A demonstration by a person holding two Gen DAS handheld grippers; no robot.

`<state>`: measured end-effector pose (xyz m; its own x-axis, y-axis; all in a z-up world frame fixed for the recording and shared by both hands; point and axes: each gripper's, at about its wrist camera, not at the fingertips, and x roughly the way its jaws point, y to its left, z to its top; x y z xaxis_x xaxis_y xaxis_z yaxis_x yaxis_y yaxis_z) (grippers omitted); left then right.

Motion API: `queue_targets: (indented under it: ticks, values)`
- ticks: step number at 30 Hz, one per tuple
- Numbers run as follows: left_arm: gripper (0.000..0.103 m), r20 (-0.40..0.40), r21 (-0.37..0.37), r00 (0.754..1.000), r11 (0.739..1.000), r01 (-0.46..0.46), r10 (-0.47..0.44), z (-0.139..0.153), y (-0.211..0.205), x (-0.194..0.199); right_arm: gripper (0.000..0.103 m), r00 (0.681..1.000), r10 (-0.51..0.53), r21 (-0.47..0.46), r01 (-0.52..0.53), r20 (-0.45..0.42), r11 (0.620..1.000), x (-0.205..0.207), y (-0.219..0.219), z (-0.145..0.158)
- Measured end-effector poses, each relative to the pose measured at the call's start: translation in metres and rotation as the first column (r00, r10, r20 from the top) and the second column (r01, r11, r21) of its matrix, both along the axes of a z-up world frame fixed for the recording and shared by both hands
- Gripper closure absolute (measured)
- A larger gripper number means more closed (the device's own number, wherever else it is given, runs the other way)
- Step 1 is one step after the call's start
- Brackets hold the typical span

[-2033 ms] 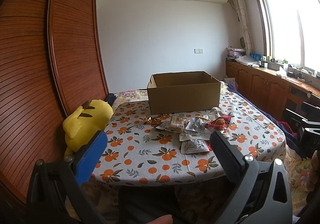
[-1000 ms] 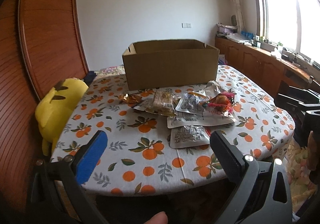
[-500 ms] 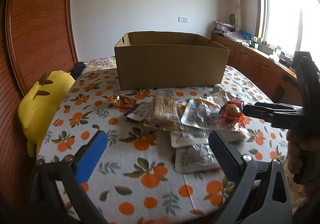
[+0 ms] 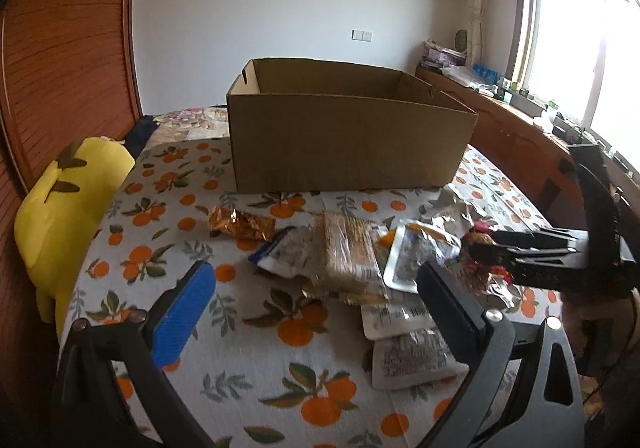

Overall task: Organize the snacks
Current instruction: 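Grasp the granola-bar bag with left tool while right tool grasps pink snack pack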

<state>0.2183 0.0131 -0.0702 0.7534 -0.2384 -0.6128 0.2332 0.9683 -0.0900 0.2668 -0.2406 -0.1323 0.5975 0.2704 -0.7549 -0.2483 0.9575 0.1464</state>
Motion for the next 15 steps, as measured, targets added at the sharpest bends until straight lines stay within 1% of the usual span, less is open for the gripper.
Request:
queue_targets:
  ticks: [1, 5, 6, 7, 11, 12, 13, 15]
  values:
    - [0.002, 0.003, 0.006, 1.0, 1.0, 0.004, -0.004, 0.001, -0.002, 0.003, 0.05, 1.0, 0.004, 0.0, -0.004, -0.004, 1.0, 0.0, -0.001, 0.0]
    - [0.002, -0.003, 0.029, 0.999, 0.999, 0.033, -0.033, 0.002, -0.009, 0.014, 0.053, 1.0, 0.022, -0.016, -0.022, -0.013, 1.0, -0.003, -0.005, 0.001]
    - [0.002, -0.011, 0.036, 0.999, 0.998, 0.048, -0.047, 0.001, -0.012, 0.018, 0.059, 1.0, 0.025, -0.019, -0.025, -0.016, 1.0, -0.004, -0.007, 0.001]
    - [0.002, -0.015, 0.042, 0.998, 0.998, 0.055, -0.055, 0.001, -0.014, 0.02, 0.063, 1.0, 0.021, -0.026, -0.022, -0.019, 0.999, -0.004, -0.009, 0.0]
    - [0.003, -0.054, 0.069, 0.996, 0.995, 0.071, -0.067, -0.005, -0.022, 0.034, 0.063, 1.0, 0.019, -0.038, -0.02, -0.024, 0.999, -0.006, -0.017, -0.001]
    - [0.004, -0.071, 0.073, 0.994, 0.994, 0.084, -0.079, -0.006, -0.025, 0.038, 0.063, 1.0, 0.02, -0.036, -0.021, -0.024, 0.999, -0.006, -0.019, -0.002]
    - [0.009, -0.078, 0.074, 0.993, 0.993, 0.093, -0.088, -0.006, -0.026, 0.041, 0.064, 1.0, 0.019, -0.037, -0.02, -0.023, 0.999, -0.007, -0.021, -0.002]
    - [0.01, -0.108, 0.085, 0.989, 0.99, 0.114, -0.104, -0.01, -0.031, 0.05, 0.063, 1.0, 0.02, -0.044, -0.02, -0.014, 0.999, -0.009, -0.023, -0.001]
